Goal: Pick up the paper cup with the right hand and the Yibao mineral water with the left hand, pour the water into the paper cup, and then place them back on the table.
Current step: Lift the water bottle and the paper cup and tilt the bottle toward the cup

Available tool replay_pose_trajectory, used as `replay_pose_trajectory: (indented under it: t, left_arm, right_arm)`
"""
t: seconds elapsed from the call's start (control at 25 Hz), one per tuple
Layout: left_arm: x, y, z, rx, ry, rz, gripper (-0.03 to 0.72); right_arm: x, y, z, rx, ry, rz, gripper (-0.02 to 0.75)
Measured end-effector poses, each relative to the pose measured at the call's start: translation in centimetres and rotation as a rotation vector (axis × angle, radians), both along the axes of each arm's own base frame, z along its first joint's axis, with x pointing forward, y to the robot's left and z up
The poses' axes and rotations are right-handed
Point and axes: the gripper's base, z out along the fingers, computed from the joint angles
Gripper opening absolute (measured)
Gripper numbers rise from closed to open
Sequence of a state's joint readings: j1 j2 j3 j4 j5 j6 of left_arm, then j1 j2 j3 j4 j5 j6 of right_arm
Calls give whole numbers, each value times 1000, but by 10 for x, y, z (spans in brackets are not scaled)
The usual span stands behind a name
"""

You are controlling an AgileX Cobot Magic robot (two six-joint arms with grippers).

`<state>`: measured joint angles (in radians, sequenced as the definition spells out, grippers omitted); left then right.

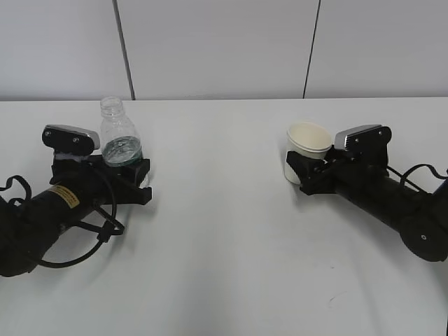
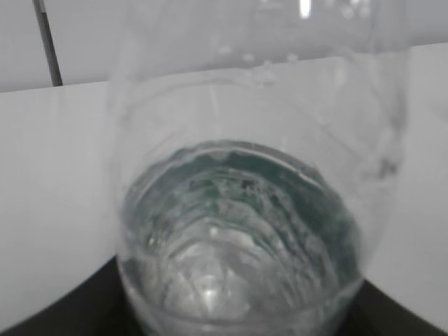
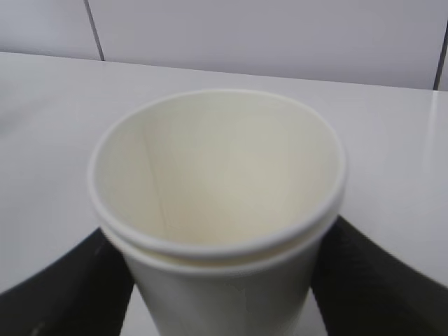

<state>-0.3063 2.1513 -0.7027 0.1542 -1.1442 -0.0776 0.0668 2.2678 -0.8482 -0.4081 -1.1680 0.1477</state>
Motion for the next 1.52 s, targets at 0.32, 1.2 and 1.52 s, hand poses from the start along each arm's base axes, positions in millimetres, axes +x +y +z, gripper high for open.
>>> replay_pose_trajectory:
  t: [0.32, 1.2, 1.52]
  left_arm:
    - [0, -1, 0, 2, -1, -11, 373]
    - [-4, -11, 35, 33, -68, -141, 372]
    - [-9, -12, 51, 115, -35, -197, 372]
  right_arm:
    - [-5, 8, -1, -27, -2, 112, 562]
    - [-20, 27, 4, -18, 44, 389, 561]
    - [-24, 30, 5, -1, 70, 437, 561]
